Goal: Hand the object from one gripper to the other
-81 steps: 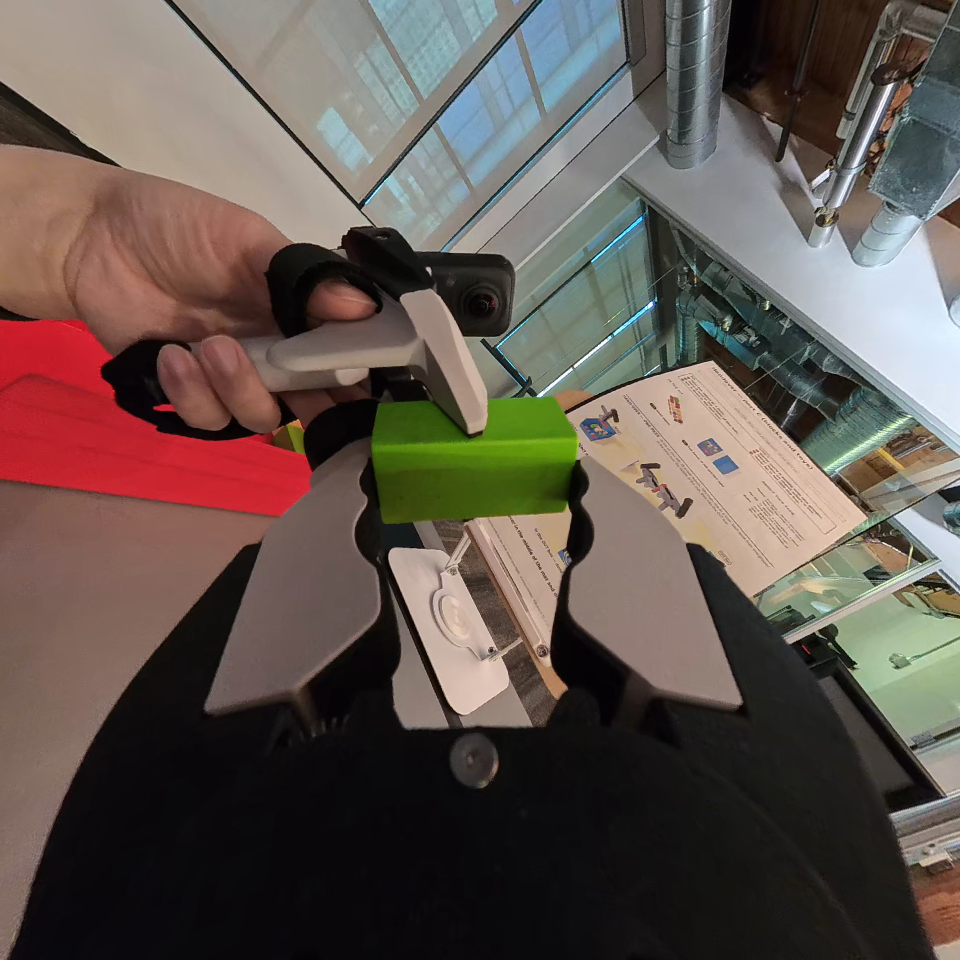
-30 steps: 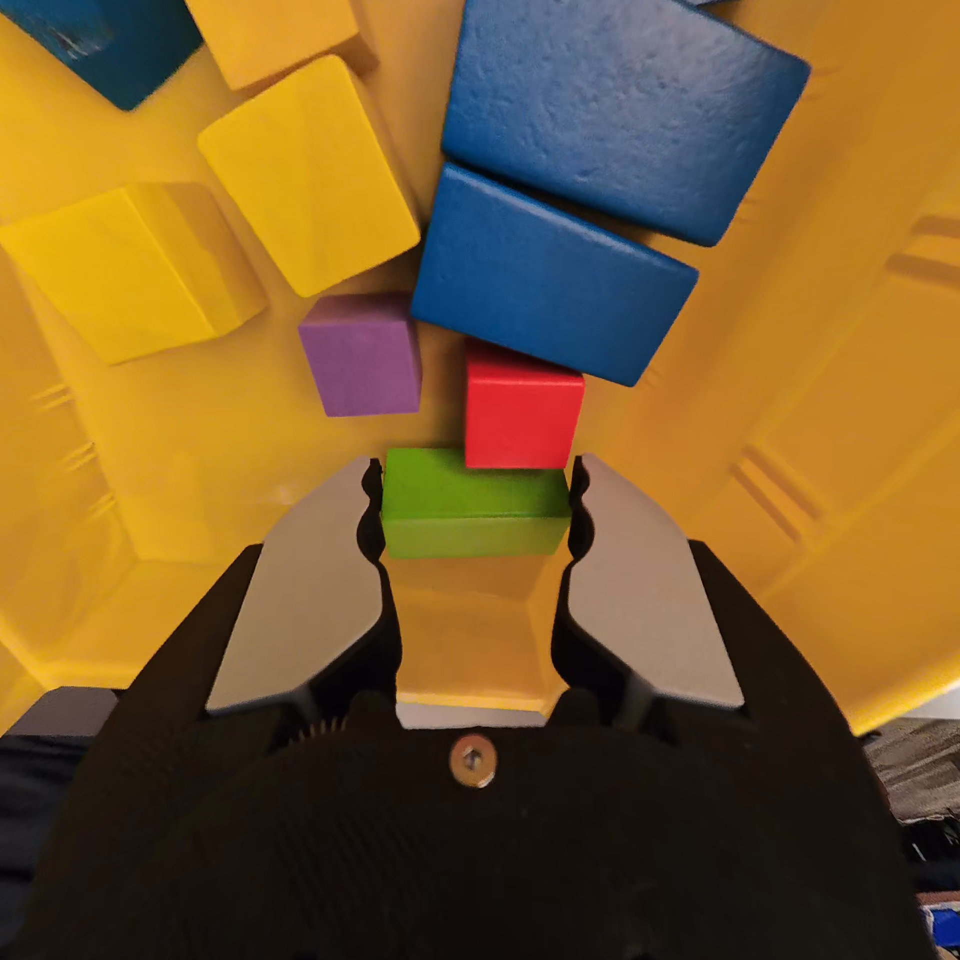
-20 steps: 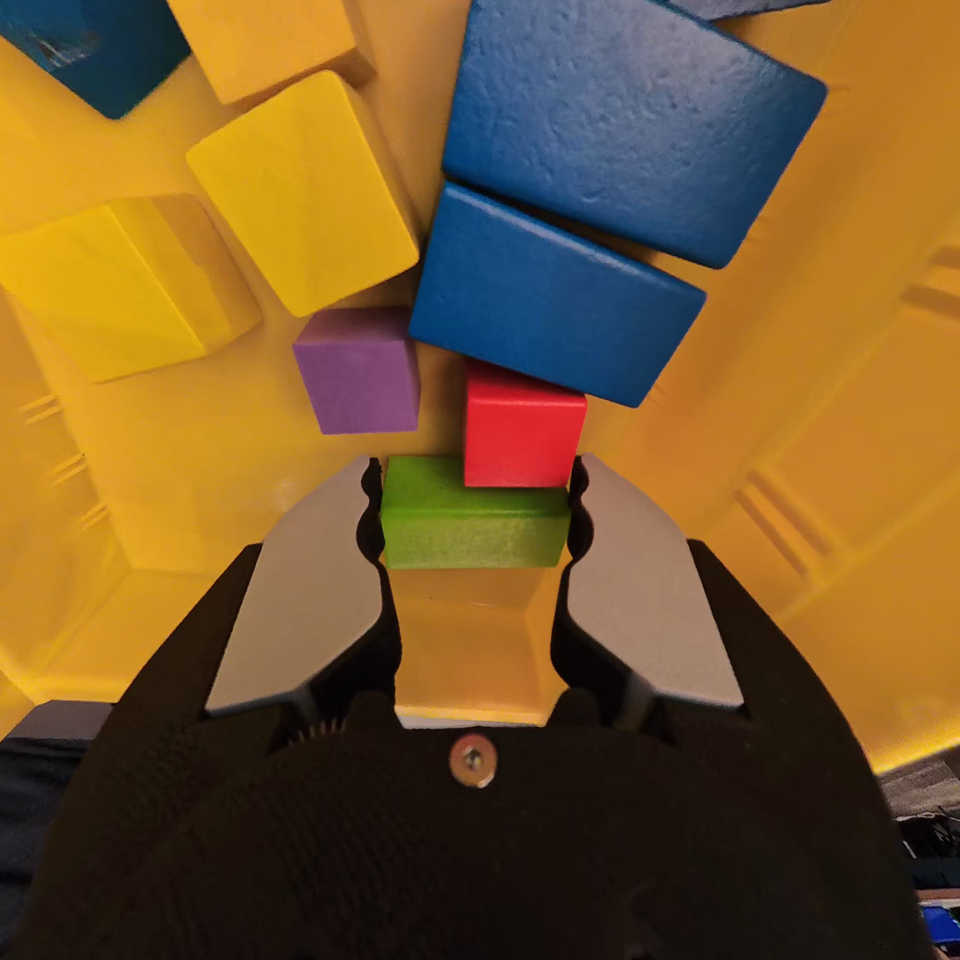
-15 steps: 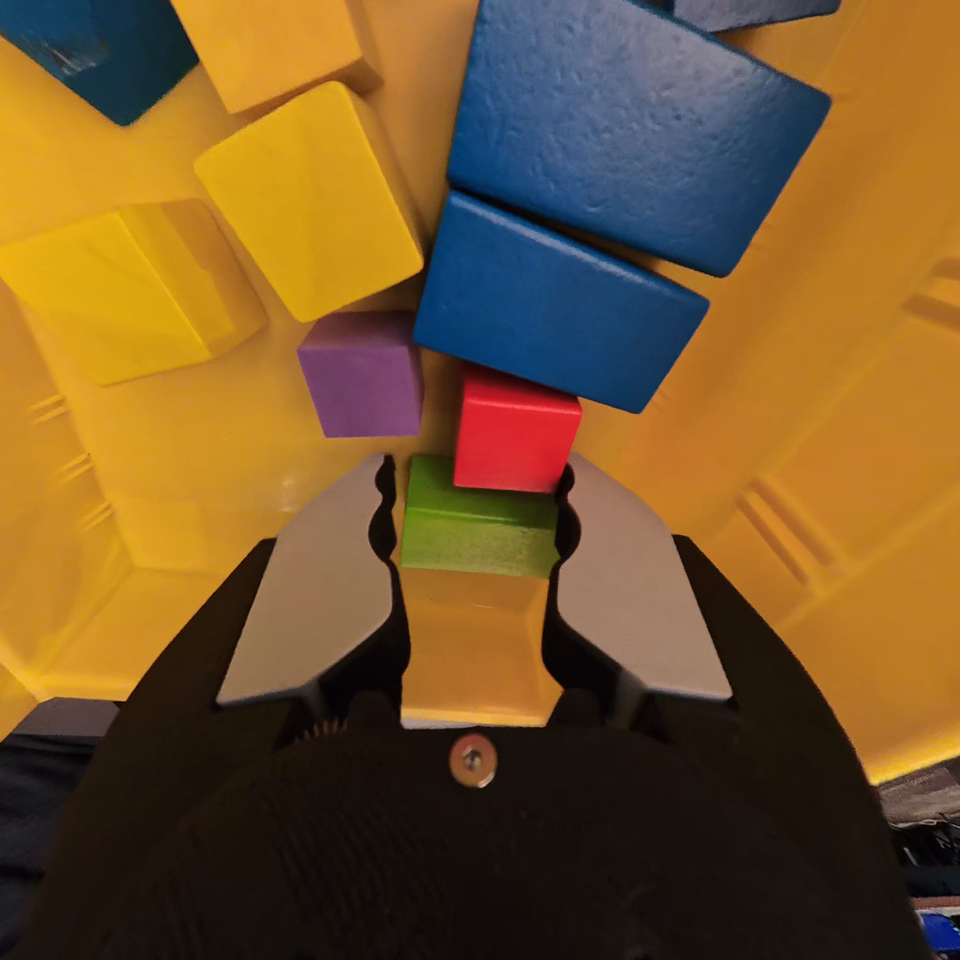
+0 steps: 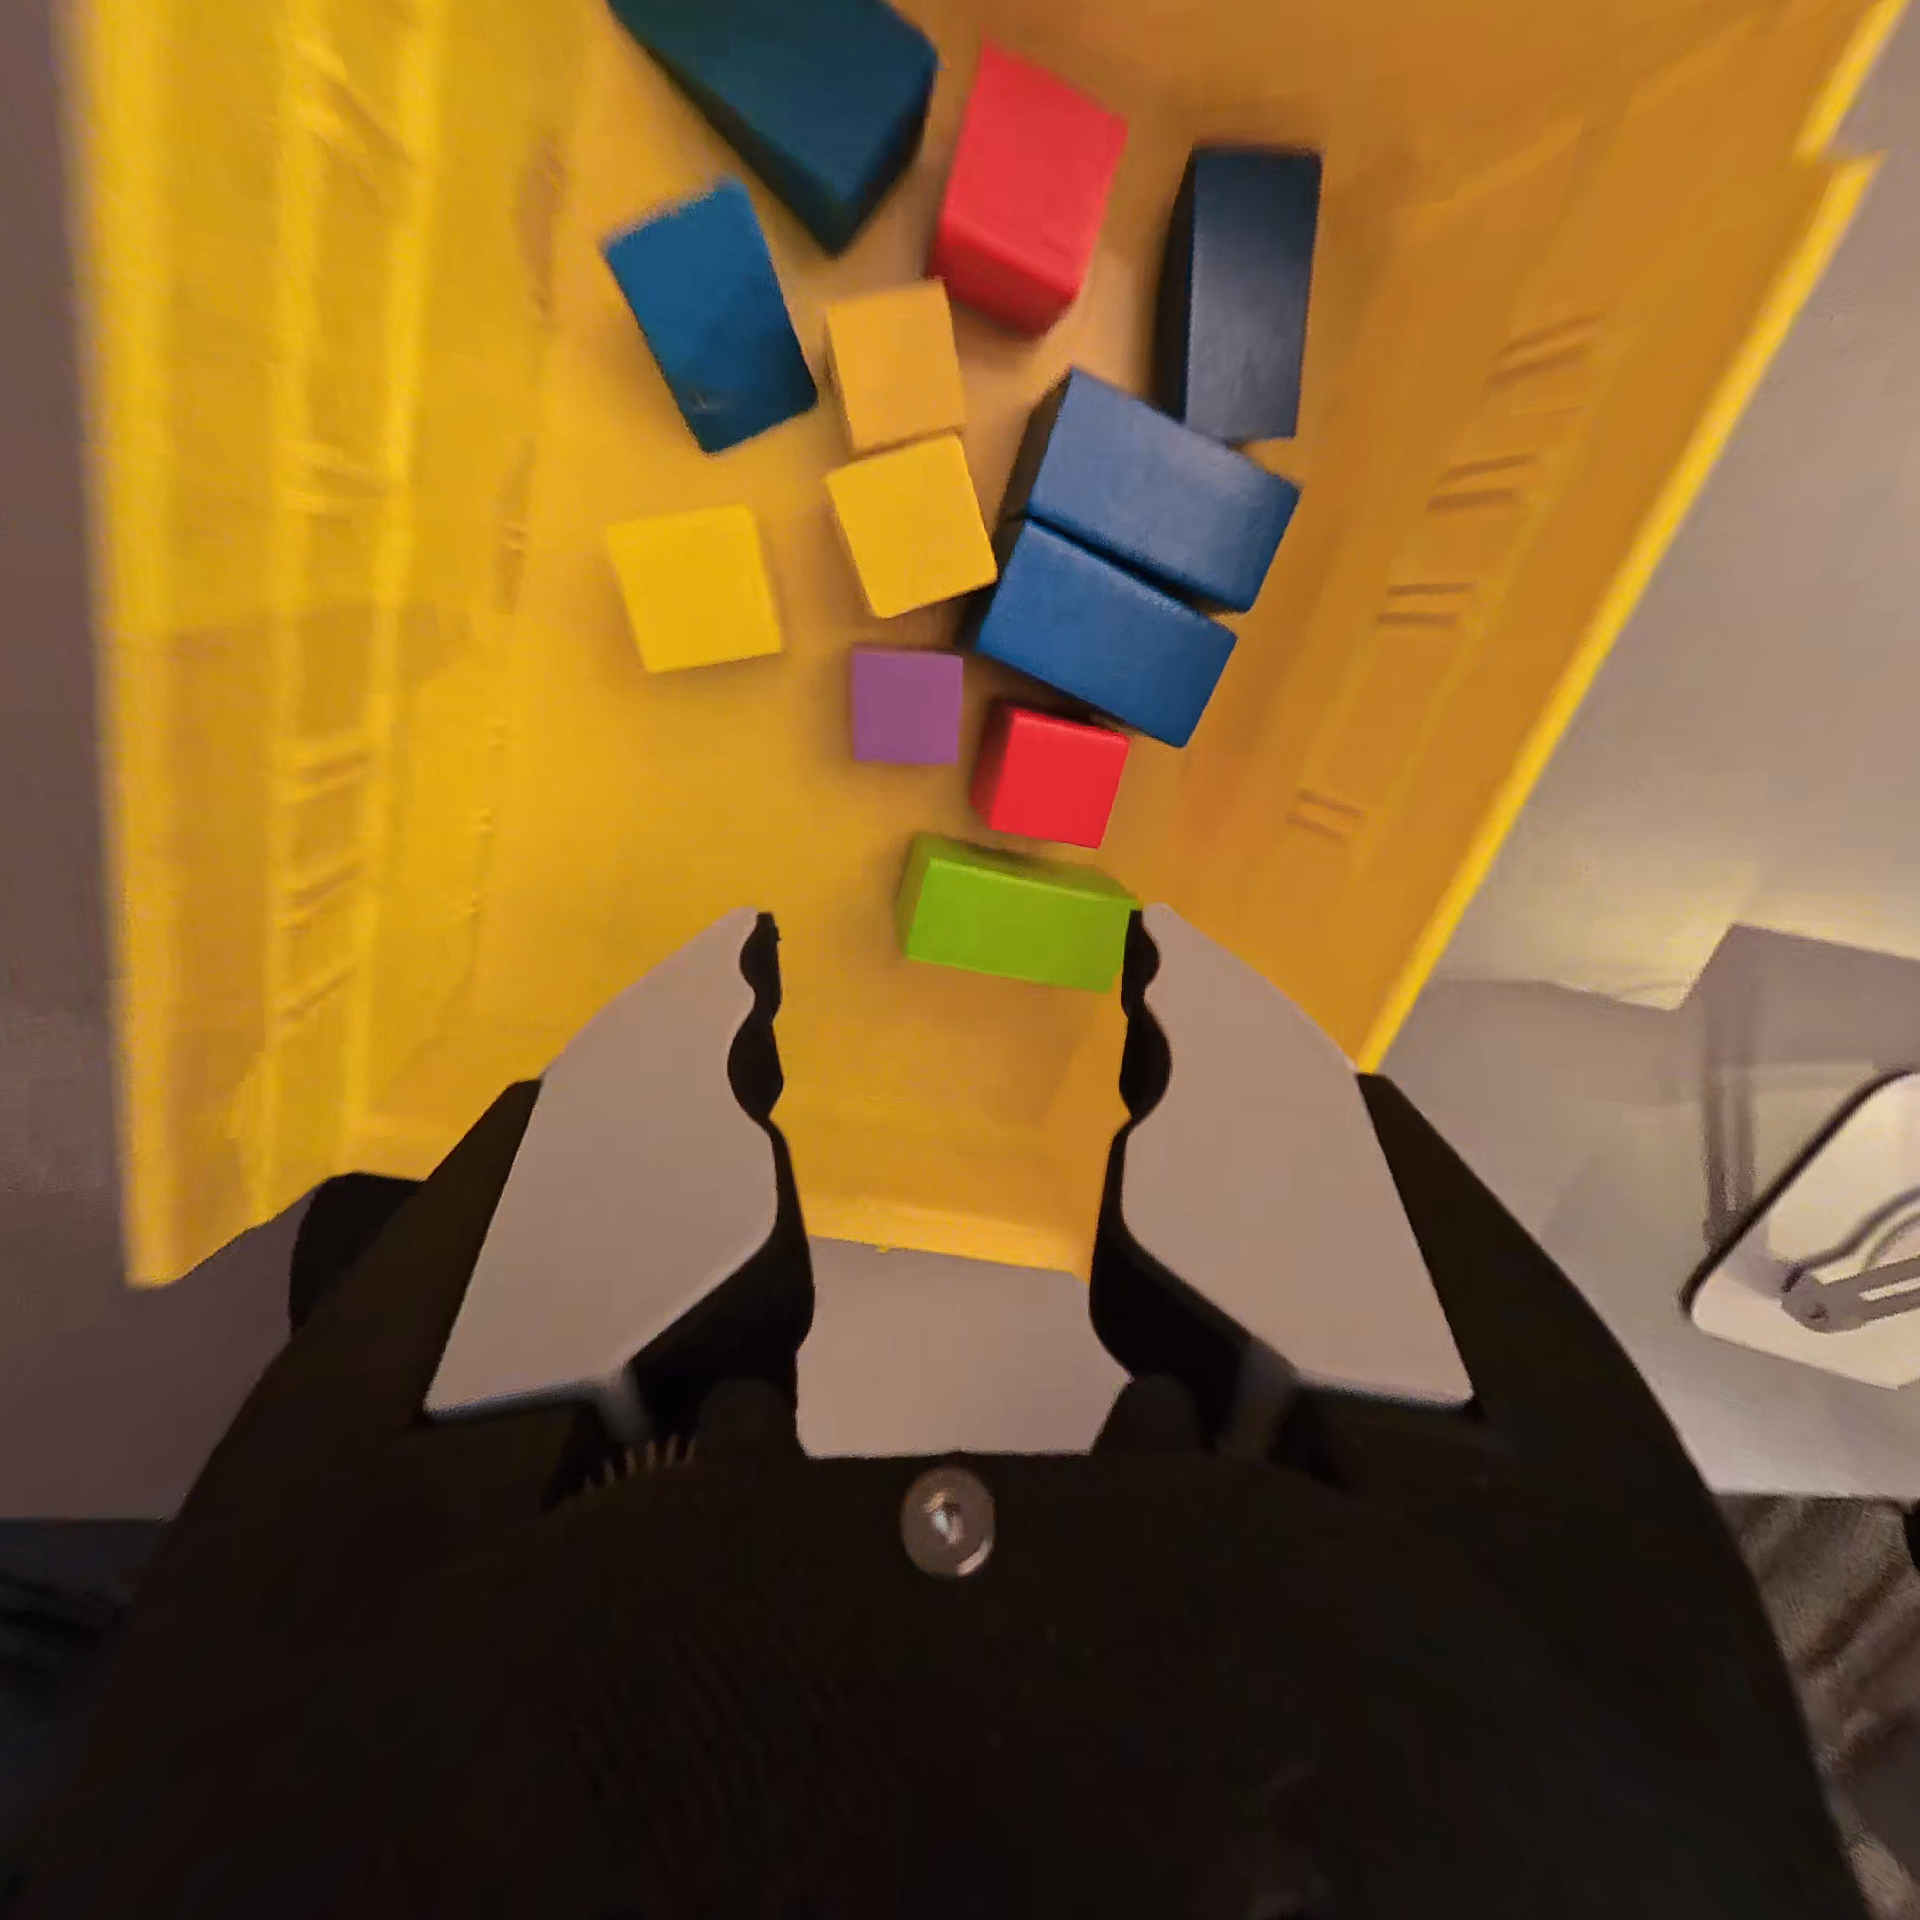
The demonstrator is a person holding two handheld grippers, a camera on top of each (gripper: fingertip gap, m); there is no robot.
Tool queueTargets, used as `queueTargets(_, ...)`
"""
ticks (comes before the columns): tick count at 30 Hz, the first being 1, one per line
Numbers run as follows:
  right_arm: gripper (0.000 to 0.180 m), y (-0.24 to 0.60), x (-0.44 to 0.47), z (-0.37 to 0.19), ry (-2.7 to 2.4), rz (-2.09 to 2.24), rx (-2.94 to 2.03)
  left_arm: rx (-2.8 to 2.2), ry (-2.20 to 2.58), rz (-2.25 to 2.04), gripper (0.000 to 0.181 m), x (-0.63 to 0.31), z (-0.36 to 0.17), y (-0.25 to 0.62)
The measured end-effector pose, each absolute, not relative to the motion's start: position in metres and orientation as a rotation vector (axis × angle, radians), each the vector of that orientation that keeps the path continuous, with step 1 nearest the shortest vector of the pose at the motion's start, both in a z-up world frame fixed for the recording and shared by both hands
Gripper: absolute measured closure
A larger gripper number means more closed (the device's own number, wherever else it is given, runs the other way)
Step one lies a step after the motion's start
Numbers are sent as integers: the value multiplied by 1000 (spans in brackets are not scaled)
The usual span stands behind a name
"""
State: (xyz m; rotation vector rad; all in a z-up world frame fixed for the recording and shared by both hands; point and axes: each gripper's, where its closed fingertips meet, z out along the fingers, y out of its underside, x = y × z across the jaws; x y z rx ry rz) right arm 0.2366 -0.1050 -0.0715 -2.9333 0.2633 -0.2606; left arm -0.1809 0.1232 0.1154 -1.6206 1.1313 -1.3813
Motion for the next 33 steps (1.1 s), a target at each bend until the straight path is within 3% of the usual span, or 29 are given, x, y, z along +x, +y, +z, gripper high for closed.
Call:
queueTargets(4,115,-92,218,-42,140,-278,-2802,-2011,887,-734,149,-241,54,211)
queueTargets(14,115,-85,213,-41,72,-308,-2793,-2459,788,-234,141,-270,-68,277)
queueTargets(23,115,-85,213,-41,44,-318,-2796,-2554,724,-25,126,-287,-109,296)
queueTargets(33,115,-86,210,-42,14,-322,-2811,-2587,663,26,126,-290,-127,305)
